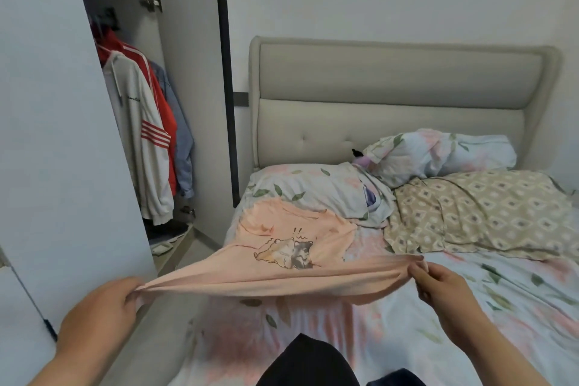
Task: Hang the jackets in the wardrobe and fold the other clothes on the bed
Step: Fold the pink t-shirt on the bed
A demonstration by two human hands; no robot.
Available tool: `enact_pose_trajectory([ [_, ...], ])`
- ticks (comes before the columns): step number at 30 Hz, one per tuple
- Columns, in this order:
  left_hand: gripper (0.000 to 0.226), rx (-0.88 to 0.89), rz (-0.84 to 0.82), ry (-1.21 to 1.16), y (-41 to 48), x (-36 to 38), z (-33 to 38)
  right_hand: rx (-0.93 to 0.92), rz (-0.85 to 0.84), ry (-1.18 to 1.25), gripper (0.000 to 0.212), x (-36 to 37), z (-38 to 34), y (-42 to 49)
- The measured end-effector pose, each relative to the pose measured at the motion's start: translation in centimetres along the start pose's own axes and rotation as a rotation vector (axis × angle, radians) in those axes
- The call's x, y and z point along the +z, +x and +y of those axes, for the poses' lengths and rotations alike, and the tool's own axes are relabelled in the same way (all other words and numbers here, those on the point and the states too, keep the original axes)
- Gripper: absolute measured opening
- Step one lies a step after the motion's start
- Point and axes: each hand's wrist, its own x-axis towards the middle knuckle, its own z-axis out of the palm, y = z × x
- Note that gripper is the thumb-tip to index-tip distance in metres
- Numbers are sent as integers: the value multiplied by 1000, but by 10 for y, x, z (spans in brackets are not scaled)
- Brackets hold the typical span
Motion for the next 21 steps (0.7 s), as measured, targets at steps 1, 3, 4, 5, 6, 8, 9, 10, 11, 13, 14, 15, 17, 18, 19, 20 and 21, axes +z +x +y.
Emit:
enact_pose_trajectory([
  [1,26,52,15,28,1,-3,2,-10,32,-14,23,-6,-4,0],
  [3,24,129,89,72,3,-7,5,-23,76,-10,16,-18,-8,-1],
  [4,23,143,142,56,4,-9,7,-31,80,-4,19,-23,-9,-3],
  [5,21,130,172,-12,5,-11,7,-34,70,4,23,-27,-10,-3],
  [6,20,108,163,-137,7,-13,9,-29,65,14,25,-30,-12,-4],
  [8,28,2,49,-439,8,-14,13,6,71,61,25,-33,-13,-7],
  [9,28,-44,8,-550,11,-13,13,22,73,89,24,-32,-14,-7],
  [10,26,-84,-29,-638,12,-10,13,32,76,114,23,-33,-13,-9],
  [11,25,-117,-63,-711,14,-10,13,40,73,148,22,-32,-14,-10],
  [13,20,-154,-187,-838,15,-14,15,50,49,247,21,-34,-17,-15],
  [14,13,-145,-262,-860,15,-18,16,49,18,296,19,-36,-19,-17],
  [15,16,-113,-317,-824,16,-22,15,46,-20,331,14,-39,-21,-19],
  [17,34,-46,-305,-652,20,-22,6,36,-92,341,19,-46,-23,-24],
  [18,39,-45,-266,-572,22,-20,1,24,-123,304,28,-50,-24,-26],
  [19,43,-69,-232,-549,24,-18,-7,11,-148,253,35,-54,-25,-28],
  [20,44,-104,-212,-581,25,-16,-15,2,-165,207,40,-58,-25,-30],
  [21,45,-161,-214,-637,27,-13,-23,-2,-175,177,42,-64,-24,-31],
])
